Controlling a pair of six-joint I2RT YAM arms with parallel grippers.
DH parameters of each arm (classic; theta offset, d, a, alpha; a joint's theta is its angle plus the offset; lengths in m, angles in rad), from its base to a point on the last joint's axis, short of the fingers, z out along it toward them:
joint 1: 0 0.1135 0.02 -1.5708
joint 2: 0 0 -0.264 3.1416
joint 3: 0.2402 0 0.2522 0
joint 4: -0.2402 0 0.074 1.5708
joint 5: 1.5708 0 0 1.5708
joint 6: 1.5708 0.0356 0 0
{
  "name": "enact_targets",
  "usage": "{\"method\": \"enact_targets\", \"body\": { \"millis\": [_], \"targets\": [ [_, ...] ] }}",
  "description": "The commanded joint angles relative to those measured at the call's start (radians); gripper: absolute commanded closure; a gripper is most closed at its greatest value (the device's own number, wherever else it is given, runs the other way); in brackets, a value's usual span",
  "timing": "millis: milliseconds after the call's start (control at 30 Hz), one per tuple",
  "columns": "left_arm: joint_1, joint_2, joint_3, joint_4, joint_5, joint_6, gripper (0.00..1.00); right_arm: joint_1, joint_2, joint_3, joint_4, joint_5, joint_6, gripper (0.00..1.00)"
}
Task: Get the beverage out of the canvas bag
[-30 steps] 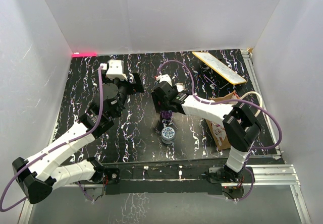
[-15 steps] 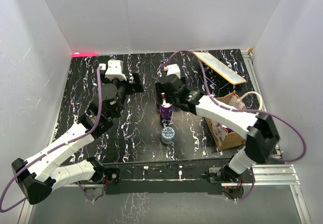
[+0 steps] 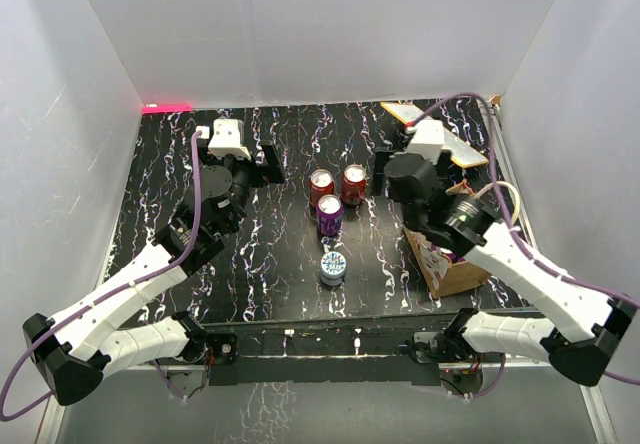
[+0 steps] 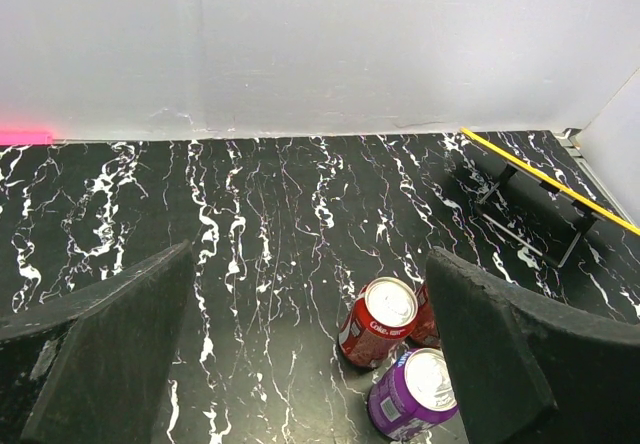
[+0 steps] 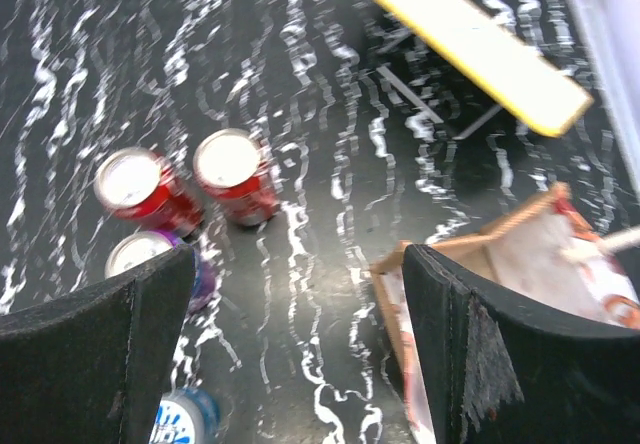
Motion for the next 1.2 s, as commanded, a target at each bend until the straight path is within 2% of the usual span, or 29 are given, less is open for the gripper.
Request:
{"method": "enact_targets", "body": {
  "millis": [0, 200, 367, 667, 833, 967, 1167],
  "targets": [
    [-0.002, -0.014, 0.021, -0.001, 0.003, -0.014, 0.03, -0.086, -0.094, -0.01, -0.102, 0.183, 0.085, 0.13],
    [-0.004, -0.012, 0.021, -0.004, 0.01, -0.022, 0.03, -0.384, -0.194, -0.083, -0.168, -0.055, 0.157, 0.16],
    [-0.004, -0.01, 0.02, -0.005, 0.015, -0.028, 0.03, -0.494, -0.201, -0.118, -0.299, -0.08, 0.287, 0.2],
    [-0.004, -0.011, 0.022, -0.006, 0.008, -0.025, 0.03, -0.543, -0.22, -0.242, -0.362, -0.167, 0.51, 0.24],
    [-0.004, -0.012, 0.022, -0.006, 0.009, -0.025, 0.03, -0.546, -0.212, -0.301, -0.401, -0.164, 0.618, 0.26],
    [-0.004, -0.012, 0.022, -0.007, 0.008, -0.025, 0.03, -0.546, -0.203, -0.33, -0.389, -0.167, 0.625, 0.26],
    [-0.003, -0.003, 0.022, -0.009, 0.008, -0.027, 0.03, -0.545, -0.196, -0.362, -0.289, -0.224, 0.516, 0.26]
  ]
}}
